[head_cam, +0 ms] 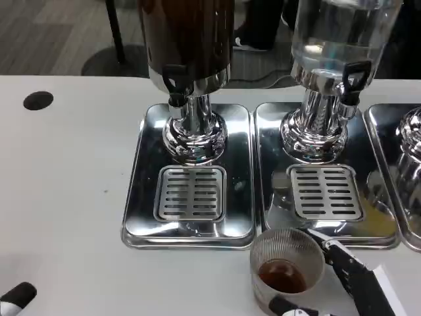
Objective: Grasp the cup under the faucet to collect the drink, then remove the cup.
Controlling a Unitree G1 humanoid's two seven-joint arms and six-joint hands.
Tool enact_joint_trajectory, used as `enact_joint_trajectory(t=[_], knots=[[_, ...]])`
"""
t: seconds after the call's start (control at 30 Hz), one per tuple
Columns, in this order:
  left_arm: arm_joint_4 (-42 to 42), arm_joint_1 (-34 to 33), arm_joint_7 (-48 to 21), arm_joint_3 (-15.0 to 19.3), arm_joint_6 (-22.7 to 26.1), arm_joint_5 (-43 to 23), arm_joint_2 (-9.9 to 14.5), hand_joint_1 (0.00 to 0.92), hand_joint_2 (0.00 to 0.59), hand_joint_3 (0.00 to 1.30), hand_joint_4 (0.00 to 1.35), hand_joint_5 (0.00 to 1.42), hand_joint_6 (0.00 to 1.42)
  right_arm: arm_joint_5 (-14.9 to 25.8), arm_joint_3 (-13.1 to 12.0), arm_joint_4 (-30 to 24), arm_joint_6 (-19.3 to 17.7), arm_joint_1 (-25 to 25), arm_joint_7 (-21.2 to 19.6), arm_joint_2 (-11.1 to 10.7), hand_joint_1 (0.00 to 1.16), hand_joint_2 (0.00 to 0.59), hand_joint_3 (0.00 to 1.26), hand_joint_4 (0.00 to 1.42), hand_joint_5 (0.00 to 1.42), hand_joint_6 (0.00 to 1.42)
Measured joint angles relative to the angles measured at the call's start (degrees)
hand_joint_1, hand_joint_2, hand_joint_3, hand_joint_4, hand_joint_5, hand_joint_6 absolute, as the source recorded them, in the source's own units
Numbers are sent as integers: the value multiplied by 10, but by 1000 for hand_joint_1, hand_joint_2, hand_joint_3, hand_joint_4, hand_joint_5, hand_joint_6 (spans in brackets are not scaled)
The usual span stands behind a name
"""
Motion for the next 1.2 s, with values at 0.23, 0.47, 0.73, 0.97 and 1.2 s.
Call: enact_joint_trajectory(t=[0.23, 0.47, 0.73, 0.97, 1.2], knots=[[0, 0, 0, 0, 0, 0, 1, 0, 45, 0, 0, 0, 0, 0, 0, 10, -1, -5, -2, 0, 844, 217, 241, 99, 184, 121], [0, -1, 0, 0, 0, 0, 2, 0, 45, 0, 0, 0, 0, -1, 0, 12, -2, -5, -6, 0, 844, 217, 189, 68, 163, 106], [2, -1, 0, 0, 0, 0, 3, 0, 45, 0, 0, 0, 0, -5, 1, 13, -9, -7, -8, -1, 835, 213, 160, 34, 142, 103], [3, -2, 0, 0, 1, 0, 4, 0, 45, 0, 0, 0, 0, -5, 1, 12, -11, -7, -8, -2, 830, 211, 155, 33, 135, 103], [2, -5, 0, -2, 5, 0, 4, 0, 45, 0, 0, 0, 0, 1, 0, 12, -31, -7, -8, -4, 763, 208, 162, 48, 134, 103]])
